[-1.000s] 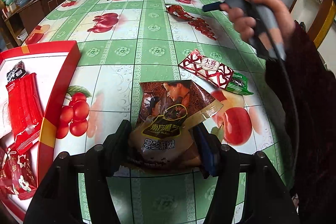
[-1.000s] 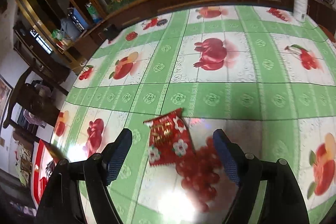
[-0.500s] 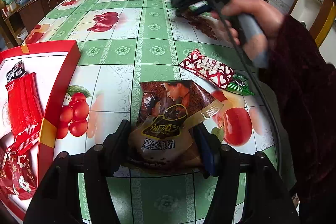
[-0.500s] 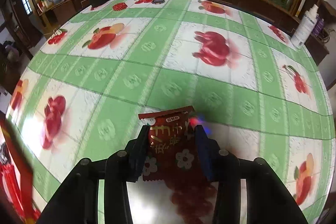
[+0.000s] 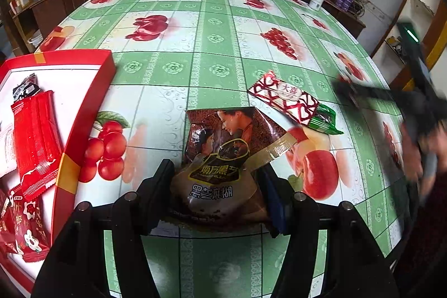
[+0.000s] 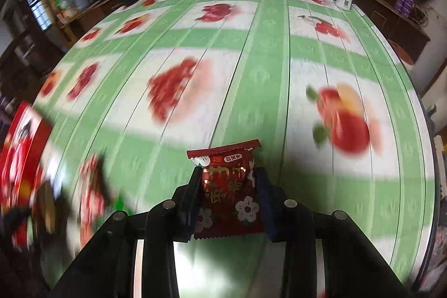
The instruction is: Organize snacks
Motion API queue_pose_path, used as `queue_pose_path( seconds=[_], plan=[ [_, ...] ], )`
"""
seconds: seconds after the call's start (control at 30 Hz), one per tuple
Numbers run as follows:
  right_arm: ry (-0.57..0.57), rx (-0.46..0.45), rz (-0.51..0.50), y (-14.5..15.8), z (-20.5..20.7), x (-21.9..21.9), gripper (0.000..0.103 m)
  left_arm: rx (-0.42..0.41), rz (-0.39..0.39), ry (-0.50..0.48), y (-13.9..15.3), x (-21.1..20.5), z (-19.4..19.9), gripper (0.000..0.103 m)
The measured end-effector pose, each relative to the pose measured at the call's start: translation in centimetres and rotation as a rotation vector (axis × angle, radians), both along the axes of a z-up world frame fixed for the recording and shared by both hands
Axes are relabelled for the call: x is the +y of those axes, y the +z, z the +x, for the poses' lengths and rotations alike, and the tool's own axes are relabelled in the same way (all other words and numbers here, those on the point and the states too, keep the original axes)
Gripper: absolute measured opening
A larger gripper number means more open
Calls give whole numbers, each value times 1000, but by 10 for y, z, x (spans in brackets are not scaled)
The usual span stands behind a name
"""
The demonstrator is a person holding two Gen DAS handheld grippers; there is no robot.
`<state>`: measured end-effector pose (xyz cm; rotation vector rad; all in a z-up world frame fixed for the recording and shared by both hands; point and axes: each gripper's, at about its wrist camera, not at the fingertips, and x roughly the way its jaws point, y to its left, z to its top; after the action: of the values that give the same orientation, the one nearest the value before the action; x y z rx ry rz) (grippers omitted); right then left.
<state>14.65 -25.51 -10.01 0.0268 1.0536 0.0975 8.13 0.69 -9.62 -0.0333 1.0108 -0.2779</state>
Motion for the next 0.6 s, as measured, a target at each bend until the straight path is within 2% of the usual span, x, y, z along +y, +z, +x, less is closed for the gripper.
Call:
queue_pose_path(
  seconds=[0.17, 0.3, 0.43, 0.6],
  plan=[
    [107, 3, 123, 0, -59, 4, 37, -5, 9, 8, 0, -1, -2, 60],
    [213, -4, 146, -2, -90, 33, 37, -11, 19, 1, 0, 1, -10, 60],
    [277, -23, 142, -3, -101, 67, 37, -6, 13, -2, 0, 4, -19, 60],
    [293, -81, 225, -8, -97, 84, 37, -8, 18, -5, 0, 7, -29, 60]
  ],
)
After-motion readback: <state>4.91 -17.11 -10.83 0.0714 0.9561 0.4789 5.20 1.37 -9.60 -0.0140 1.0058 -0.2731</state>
